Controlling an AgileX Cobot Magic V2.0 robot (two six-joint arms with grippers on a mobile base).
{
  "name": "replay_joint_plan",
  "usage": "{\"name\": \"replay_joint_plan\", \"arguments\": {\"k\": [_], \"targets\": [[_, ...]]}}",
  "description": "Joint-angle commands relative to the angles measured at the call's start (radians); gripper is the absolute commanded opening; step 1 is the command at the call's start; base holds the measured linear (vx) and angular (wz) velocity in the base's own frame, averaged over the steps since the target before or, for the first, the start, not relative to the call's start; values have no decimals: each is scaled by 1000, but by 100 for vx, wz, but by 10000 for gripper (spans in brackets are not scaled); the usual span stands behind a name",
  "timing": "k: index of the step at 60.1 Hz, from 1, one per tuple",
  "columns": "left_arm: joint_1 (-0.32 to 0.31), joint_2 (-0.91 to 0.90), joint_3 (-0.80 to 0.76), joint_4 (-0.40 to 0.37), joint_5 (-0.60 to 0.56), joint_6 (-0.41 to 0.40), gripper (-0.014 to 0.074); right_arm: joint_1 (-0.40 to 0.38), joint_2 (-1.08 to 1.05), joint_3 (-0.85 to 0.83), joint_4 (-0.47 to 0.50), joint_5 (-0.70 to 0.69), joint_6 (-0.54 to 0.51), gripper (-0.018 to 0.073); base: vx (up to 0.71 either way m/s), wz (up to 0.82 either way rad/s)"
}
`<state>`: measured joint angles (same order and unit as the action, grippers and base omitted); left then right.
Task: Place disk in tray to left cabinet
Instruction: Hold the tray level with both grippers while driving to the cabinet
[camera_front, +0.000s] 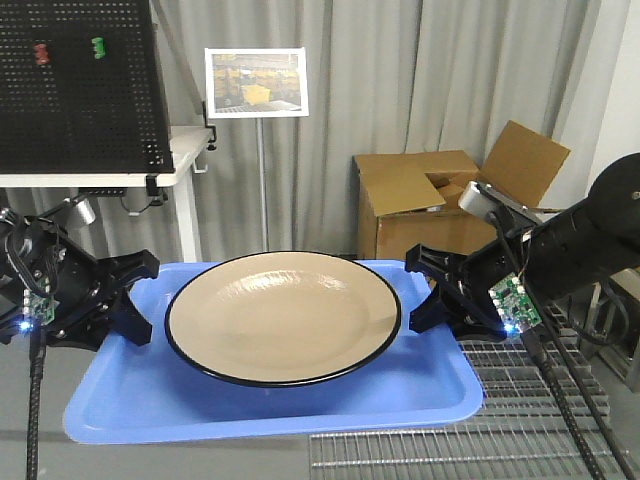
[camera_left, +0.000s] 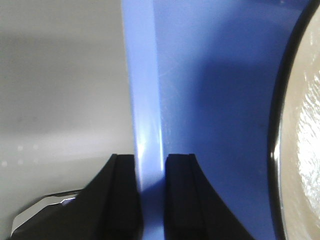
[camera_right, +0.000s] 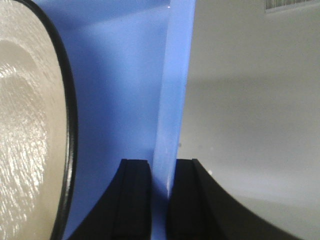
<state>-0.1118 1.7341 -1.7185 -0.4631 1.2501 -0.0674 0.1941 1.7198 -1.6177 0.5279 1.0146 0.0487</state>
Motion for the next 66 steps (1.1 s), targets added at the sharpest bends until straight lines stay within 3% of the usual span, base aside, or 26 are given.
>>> {"name": "replay_joint_plan", "arguments": {"k": [1, 41, 66], "targets": [[-34, -56, -38, -227, -24, -5, 0, 26, -55, -35, 209, -31, -13, -1, 47, -9], [-34, -56, -38, -227, -24, -5, 0, 26, -55, -35, 209, -32, -13, -1, 40, -12], [-34, -56, -38, -227, -24, -5, 0, 26, -55, -35, 209, -32, -13, -1, 28, -38]]}}
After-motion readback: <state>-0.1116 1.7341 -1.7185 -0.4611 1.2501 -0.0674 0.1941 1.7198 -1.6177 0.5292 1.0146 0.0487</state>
